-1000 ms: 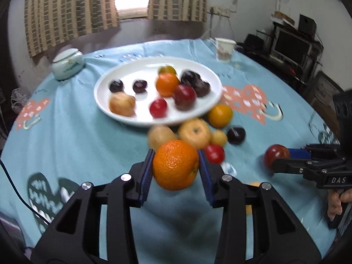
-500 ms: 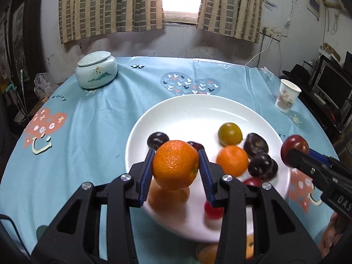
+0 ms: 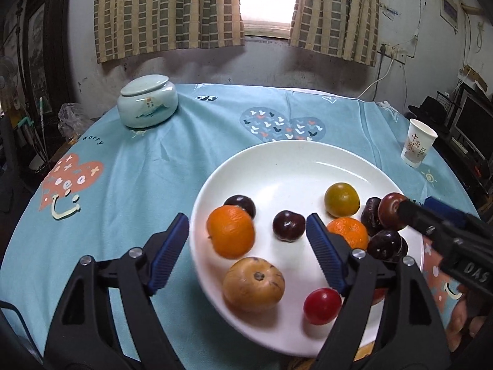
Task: Organize fruits
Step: 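Lower the orange and apple onto the plate and open both grippers, then grasp a brown pear with the left gripper while the right gripper grasps a pale yellow pear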
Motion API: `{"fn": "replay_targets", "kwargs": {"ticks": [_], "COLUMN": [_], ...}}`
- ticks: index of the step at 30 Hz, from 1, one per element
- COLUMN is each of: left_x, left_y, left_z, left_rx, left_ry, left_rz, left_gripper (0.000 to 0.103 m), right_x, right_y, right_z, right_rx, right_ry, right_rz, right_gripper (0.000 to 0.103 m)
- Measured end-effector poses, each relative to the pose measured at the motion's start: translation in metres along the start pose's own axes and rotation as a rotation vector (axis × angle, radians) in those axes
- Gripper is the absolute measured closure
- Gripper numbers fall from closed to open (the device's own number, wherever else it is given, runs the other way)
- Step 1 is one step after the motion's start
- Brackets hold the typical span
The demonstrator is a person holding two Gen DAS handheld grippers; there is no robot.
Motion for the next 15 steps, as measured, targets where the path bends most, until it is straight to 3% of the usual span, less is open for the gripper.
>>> {"fn": "replay_targets", "kwargs": {"ticks": [7,13,15], "left_x": [0.011,0.039,0.052], "left_y": [0.015,0.013,0.011], "left_z": [-0.033,-0.073,-0.078], "left_rx": [-0.002,0.046,0.064], "left_ry": [0.000,-0.003,0.021], "left_rz": [-0.015,0.021,0.028], "left_gripper": [0.023,0.018,0.018], "right_x": [-0.015,0.033,0.052], "right_y": [0.014,0.017,0.013], "right_z": [-0.063,-0.112,-0.124], "right_rx": [-0.117,-0.112,-0.112], "right_ry": [-0.080,-0.062,-0.045], "right_rz": [0.038,-0.001,0.011], "right_gripper": [0.029,0.026,0.016]}}
Point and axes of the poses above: each gripper's, at about its wrist camera, not at the fingertips, and z roughly the way its jaws point, y to its left, x to its underside, the point moved 1 cm from there along z, roughly the way its jaws point, and after that the axes turned 14 degrees about -y, right-handed, at the moved point
